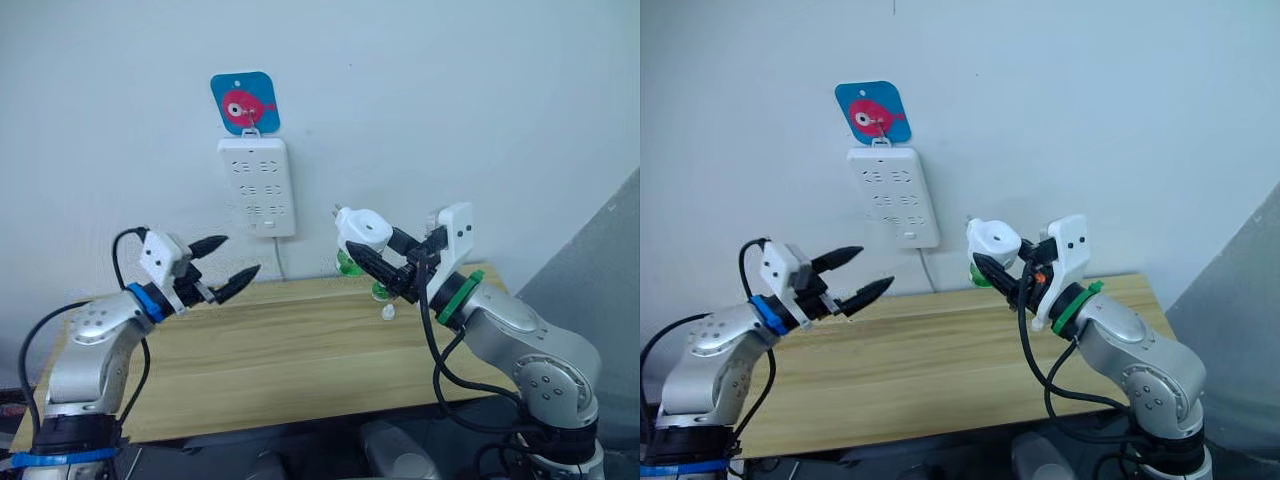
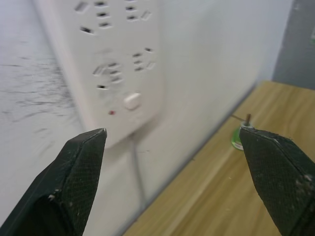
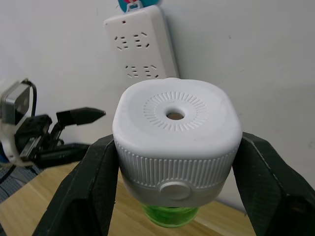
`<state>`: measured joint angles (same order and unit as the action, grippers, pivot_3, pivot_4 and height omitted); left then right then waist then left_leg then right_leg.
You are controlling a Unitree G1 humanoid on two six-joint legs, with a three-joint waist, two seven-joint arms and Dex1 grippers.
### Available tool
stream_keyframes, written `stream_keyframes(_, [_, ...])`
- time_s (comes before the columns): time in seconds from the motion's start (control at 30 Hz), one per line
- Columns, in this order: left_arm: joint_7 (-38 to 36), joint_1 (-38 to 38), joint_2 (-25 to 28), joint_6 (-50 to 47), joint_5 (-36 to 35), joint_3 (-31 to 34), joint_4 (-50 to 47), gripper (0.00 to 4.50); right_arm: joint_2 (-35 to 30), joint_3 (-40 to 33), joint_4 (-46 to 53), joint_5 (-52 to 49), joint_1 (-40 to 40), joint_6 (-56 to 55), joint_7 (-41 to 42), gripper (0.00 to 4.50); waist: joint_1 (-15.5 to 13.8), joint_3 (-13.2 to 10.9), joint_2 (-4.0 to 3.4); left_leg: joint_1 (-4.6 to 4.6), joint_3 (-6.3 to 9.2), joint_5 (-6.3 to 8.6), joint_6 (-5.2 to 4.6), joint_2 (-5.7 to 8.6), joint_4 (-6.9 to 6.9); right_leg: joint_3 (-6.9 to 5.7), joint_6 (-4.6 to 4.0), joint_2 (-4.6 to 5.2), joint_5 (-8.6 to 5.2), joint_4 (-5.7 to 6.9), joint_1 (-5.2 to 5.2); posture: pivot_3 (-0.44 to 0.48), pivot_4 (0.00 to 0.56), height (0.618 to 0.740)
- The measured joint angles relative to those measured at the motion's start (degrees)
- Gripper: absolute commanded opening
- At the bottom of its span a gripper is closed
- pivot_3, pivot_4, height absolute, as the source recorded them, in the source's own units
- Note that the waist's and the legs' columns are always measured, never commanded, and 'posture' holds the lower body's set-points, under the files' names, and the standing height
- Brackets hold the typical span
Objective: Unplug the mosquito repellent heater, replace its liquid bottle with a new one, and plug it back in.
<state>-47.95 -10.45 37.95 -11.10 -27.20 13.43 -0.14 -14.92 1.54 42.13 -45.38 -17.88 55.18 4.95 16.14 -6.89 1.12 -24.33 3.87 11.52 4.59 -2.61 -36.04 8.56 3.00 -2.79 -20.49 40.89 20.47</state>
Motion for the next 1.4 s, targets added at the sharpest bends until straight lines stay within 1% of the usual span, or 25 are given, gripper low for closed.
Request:
stream_keyframes(0.13, [1.1,-5.5,-0.2,-0.4,0.1,0.6,5.9,4.5,-0.3,1.4,-0.1,1.5,-0.6,-1.0,1.0,2.96,-0.7,0.0,0.0,-0.04,0.02,0.0,0.0,0.0,0.0,-0.03,0.0,-0.01,0.0,0.01,0.04,-0.217,0.077,0.733])
stream_keyframes(0.23, [1.0,-9.8,-0.6,-0.3,0.3,0.6,9.9,3.87,-0.4,2.2,-0.2,1.5,-0.9,-1.1,1.7,2.96,-1.1,0.0,0.01,-0.1,0.02,0.0,0.0,0.02,0.0,-0.04,0.0,0.0,0.0,-0.01,0.07,-0.22,0.079,0.733])
stream_keyframes(0.3, [0.8,-12.1,-0.6,0.3,0.9,0.4,12.2,3.23,-0.6,2.3,-0.2,1.8,-0.9,-1.1,2.1,2.96,-1.3,0.0,0.01,-0.13,0.03,0.0,0.0,0.01,0.01,-0.05,0.0,0.0,0.0,-0.01,0.09,-0.225,0.08,0.733])
stream_keyframes(0.5, [-0.8,-18.2,-1.0,2.4,3.9,-1.6,19.6,3.22,-0.7,2.8,-0.2,2.7,-0.9,-1.1,2.5,2.96,-1.8,0.0,0.0,-0.15,0.15,0.0,0.01,0.03,0.01,-0.2,-0.01,0.0,0.0,0.01,0.09,-0.227,0.082,0.733])
stream_keyframes(0.63, [-3.9,-23.4,-1.2,4.1,6.1,-4.0,25.5,3.22,-0.6,3.5,-0.2,3.7,-1.0,-1.1,2.6,2.96,-1.8,0.0,0.01,-0.17,0.15,0.0,0.01,0.04,0.0,-0.2,-0.01,0.0,0.0,0.0,0.09,-0.238,0.087,0.733])
stream_keyframes(0.77, [-7.4,-26.4,-1.5,4.2,7.4,-6.4,29.8,3.22,-0.6,4.3,-0.1,3.9,-1.0,-1.1,2.7,2.96,-1.7,0.0,0.0,-0.18,0.18,0.0,0.01,0.03,0.03,-0.24,-0.01,-0.01,0.0,0.01,0.11,-0.253,0.088,0.733])
stream_keyframes(0.97, [-11.4,-31.3,-1.5,4.2,9.3,-7.5,36.6,3.22,-0.6,4.9,0.3,4.4,-1.0,-1.1,2.6,2.96,-1.6,-0.1,0.0,-0.26,0.24,-0.01,0.01,0.05,0.0,-0.29,-0.01,-0.01,0.0,0.01,0.13,-0.279,0.094,0.733])
stream_keyframes(1.23, [-19.9,-37.4,-1.5,2.7,10.5,-10.1,41.1,3.22,-0.8,5.4,0.6,5.3,-1.0,-1.1,2.7,2.96,-1.4,-0.1,0.01,-0.34,0.29,-0.01,0.01,0.05,0.01,-0.35,-0.01,-0.02,0.0,0.0,0.21,-0.287,0.093,0.733])
stream_keyframes(1.4, [-22.0,-38.3,-1.6,2.7,11.4,-10.7,43.0,3.22,-0.9,6.3,0.6,5.9,-1.1,-1.1,3.0,2.96,-0.7,-0.1,0.01,-0.37,0.31,-0.01,0.01,0.04,0.01,-0.36,-0.01,-0.01,0.0,0.01,0.23,-0.294,0.09,0.733])
